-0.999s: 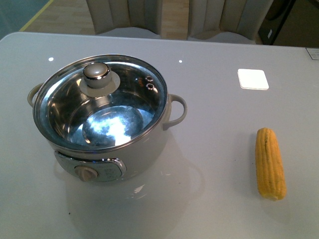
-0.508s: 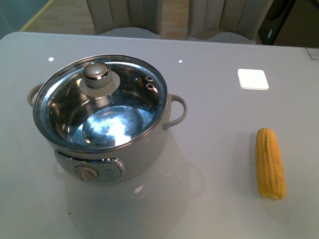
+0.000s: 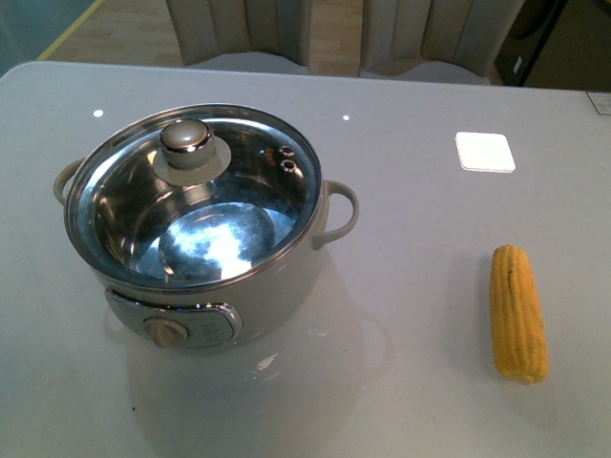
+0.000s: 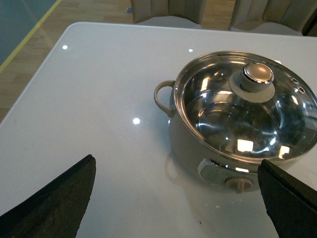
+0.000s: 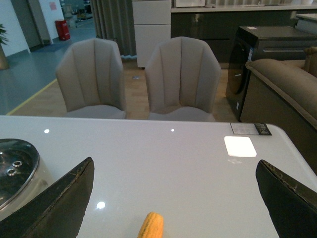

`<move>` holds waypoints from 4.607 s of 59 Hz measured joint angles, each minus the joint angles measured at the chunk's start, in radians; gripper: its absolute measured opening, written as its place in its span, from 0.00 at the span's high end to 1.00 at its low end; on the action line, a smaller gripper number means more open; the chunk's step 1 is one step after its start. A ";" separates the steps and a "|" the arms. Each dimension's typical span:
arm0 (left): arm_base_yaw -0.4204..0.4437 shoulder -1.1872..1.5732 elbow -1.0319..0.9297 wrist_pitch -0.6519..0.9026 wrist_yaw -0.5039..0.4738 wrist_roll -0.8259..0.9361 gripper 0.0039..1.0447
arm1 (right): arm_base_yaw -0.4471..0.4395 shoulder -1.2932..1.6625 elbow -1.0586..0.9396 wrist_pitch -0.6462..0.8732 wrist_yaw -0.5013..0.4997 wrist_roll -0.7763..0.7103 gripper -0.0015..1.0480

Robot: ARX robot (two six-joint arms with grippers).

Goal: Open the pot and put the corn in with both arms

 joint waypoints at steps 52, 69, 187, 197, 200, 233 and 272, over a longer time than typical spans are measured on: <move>-0.224 1.449 0.553 0.842 -0.022 -0.087 0.07 | 0.000 0.000 0.000 0.000 0.000 0.000 0.09; -0.230 1.570 0.637 0.838 -0.017 -0.117 0.07 | 0.000 0.000 0.000 0.000 0.000 0.000 0.09; -0.255 1.480 0.620 0.797 -0.123 -0.130 0.58 | 0.000 0.000 0.000 0.000 0.000 0.000 0.09; -0.209 1.401 0.618 0.772 -0.124 -0.130 0.58 | 0.000 0.000 0.000 0.000 0.000 0.000 0.09; -0.189 1.371 0.611 0.772 -0.117 -0.128 0.58 | 0.000 0.000 0.000 0.000 0.000 0.000 0.09; 0.274 1.239 0.372 0.890 0.060 -0.023 0.58 | 0.000 0.000 0.000 0.000 0.000 0.000 0.09; 0.588 1.650 0.344 1.219 0.083 0.039 0.58 | 0.000 0.000 0.000 0.000 0.000 0.000 0.09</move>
